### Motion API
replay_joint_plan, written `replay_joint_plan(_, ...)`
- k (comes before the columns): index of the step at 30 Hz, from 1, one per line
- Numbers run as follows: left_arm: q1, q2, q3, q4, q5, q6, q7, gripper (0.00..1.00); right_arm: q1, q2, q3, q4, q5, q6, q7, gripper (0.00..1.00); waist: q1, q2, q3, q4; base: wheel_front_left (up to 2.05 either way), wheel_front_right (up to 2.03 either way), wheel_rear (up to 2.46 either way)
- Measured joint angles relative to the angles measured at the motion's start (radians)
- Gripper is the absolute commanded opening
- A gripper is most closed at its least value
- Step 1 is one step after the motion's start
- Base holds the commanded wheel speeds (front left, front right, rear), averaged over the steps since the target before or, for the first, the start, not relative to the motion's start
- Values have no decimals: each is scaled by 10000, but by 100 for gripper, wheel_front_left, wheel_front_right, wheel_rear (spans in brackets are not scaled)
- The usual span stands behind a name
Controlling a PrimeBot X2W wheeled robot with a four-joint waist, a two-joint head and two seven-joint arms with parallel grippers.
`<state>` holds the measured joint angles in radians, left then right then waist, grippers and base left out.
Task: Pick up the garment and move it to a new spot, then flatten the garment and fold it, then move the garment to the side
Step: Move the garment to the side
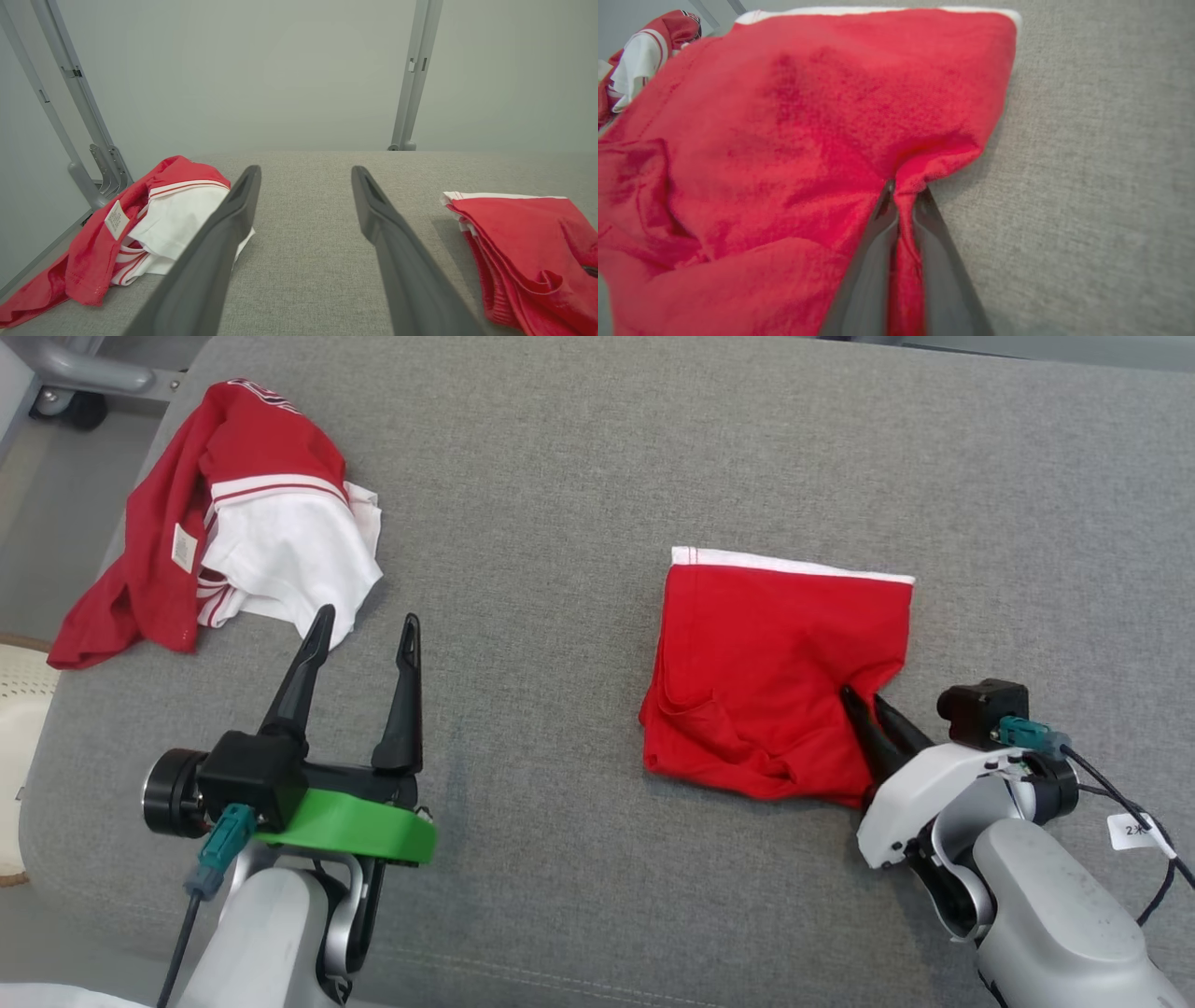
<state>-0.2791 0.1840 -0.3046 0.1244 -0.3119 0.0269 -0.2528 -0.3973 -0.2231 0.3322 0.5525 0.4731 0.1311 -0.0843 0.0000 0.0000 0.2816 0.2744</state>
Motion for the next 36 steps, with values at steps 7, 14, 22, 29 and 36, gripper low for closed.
replay_joint_plan(7, -58, -17, -4, 46, 38, -17, -40, 100, -96, -876, 573, -625, -708, 8, -717, 0, 0, 0, -3, -396, 0, 0, 0)
replay_joint_plan(14, -72, 163, 90, -161, 65, 10, -52, 100, -174, -1597, 652, -2543, -1987, 6, -725, 0, 0, 0, 53, -1287, 0, 0, 0)
replay_joint_plan(22, -185, 596, 201, -560, 151, 75, 169, 100, 510, -1877, 165, -4556, -2545, 6, -75, 0, 0, 0, 195, -2909, 0, 0, 0)
replay_joint_plan(29, -483, 938, 174, -1101, 290, 84, 688, 100, 594, -1519, 468, -4107, -1714, 6, 391, 0, 0, 0, 430, -4497, 0, 0, 0)
replay_joint_plan(36, -934, 1195, 58, -1595, 502, 38, 1152, 100, -644, -1730, 1469, -2441, -541, 6, 512, 0, 0, 1, 1016, -5618, 0, 0, 0)
